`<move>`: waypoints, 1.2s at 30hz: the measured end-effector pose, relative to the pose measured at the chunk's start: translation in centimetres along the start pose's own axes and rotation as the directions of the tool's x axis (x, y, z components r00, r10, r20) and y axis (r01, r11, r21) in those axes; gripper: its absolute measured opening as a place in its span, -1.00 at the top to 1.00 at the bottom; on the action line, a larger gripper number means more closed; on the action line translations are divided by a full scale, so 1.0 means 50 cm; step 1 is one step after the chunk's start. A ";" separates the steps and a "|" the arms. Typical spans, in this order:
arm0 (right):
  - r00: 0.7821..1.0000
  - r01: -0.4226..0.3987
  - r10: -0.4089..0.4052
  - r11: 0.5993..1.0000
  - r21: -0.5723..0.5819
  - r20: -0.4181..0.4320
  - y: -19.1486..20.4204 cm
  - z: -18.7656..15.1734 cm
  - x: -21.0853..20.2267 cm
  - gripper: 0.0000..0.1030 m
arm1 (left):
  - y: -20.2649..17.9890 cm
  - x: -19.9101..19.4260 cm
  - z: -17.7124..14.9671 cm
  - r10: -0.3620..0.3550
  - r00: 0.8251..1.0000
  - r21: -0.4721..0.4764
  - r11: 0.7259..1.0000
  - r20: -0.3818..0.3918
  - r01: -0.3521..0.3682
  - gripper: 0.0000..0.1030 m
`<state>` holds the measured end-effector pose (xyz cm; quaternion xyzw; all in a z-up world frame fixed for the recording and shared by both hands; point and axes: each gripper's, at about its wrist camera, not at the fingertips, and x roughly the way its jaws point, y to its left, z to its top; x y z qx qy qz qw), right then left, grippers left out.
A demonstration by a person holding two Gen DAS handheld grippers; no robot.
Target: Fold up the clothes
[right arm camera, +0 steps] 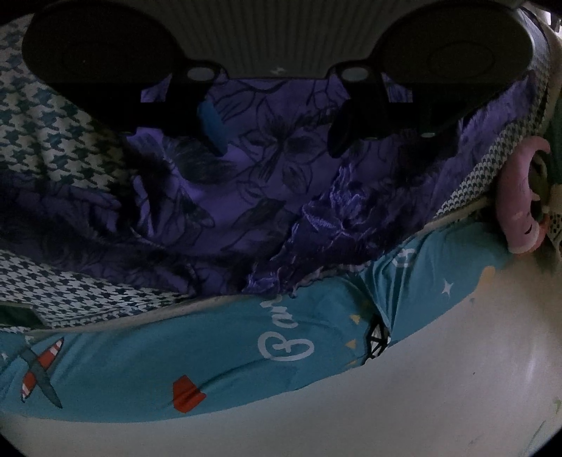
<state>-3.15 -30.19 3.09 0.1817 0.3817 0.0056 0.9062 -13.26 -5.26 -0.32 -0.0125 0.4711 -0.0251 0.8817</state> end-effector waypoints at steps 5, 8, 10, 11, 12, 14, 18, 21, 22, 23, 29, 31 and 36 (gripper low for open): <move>1.000 0.000 0.000 1.000 0.005 0.003 -0.002 0.005 -0.001 -0.25 | -0.004 0.002 -0.003 -0.021 1.000 -0.008 1.000 -0.006 0.021 -0.99; 1.000 -0.002 0.002 1.000 -0.007 0.004 0.002 0.006 0.000 -0.25 | -0.004 0.006 -0.004 -0.019 1.000 -0.023 1.000 -0.006 0.019 -0.99; 1.000 -0.011 0.011 1.000 -0.014 0.004 0.003 0.006 -0.001 -0.25 | -0.003 0.008 -0.004 -0.017 1.000 -0.024 1.000 -0.010 0.016 -0.99; 1.000 -0.014 0.014 1.000 -0.017 0.003 0.004 0.006 -0.001 -0.25 | -0.002 0.009 -0.004 -0.014 1.000 -0.025 1.000 -0.012 0.014 -0.99; 1.000 -0.017 0.017 1.000 -0.019 0.003 0.004 0.007 -0.001 -0.25 | -0.002 0.010 -0.004 -0.011 1.000 -0.027 1.000 -0.012 0.011 -0.99; 1.000 -0.019 0.019 1.000 -0.021 0.005 0.003 0.009 -0.002 -0.32 | -0.003 0.011 -0.003 -0.005 1.000 -0.029 1.000 -0.008 0.005 -0.99; 1.000 -0.020 0.020 1.000 -0.023 0.010 0.000 0.015 -0.003 -0.34 | -0.006 0.013 0.000 -0.008 1.000 -0.026 1.000 -0.011 0.008 -0.99; 1.000 -0.020 0.021 0.999 -0.025 0.013 -0.003 0.019 -0.003 -0.36 | -0.009 0.015 0.005 -0.034 0.999 -0.029 0.999 -0.021 0.033 -0.99; 1.000 -0.020 0.021 0.999 -0.025 0.015 -0.004 0.021 -0.004 -0.37 | -0.010 0.015 0.007 -0.041 0.999 -0.029 0.999 -0.023 0.041 -0.99; 1.000 -0.021 0.021 0.999 -0.026 0.016 -0.005 0.022 -0.004 -0.37 | -0.012 0.015 0.011 -0.047 0.999 -0.027 0.999 -0.022 0.047 -0.99; 1.000 -0.004 0.005 0.999 -0.044 0.012 -0.009 0.033 0.005 -0.38 | -0.031 0.014 0.038 -0.077 0.997 -0.012 0.997 -0.011 0.077 -0.99; 1.000 0.001 -0.001 0.999 -0.045 0.005 -0.013 0.036 0.011 -0.39 | -0.036 0.014 0.047 -0.082 0.997 -0.007 0.997 -0.004 0.082 -0.99; 1.000 0.005 -0.006 0.999 -0.054 -0.007 -0.020 0.046 0.032 -0.39 | -0.047 0.020 0.064 -0.091 0.996 0.003 0.996 0.002 0.091 -0.99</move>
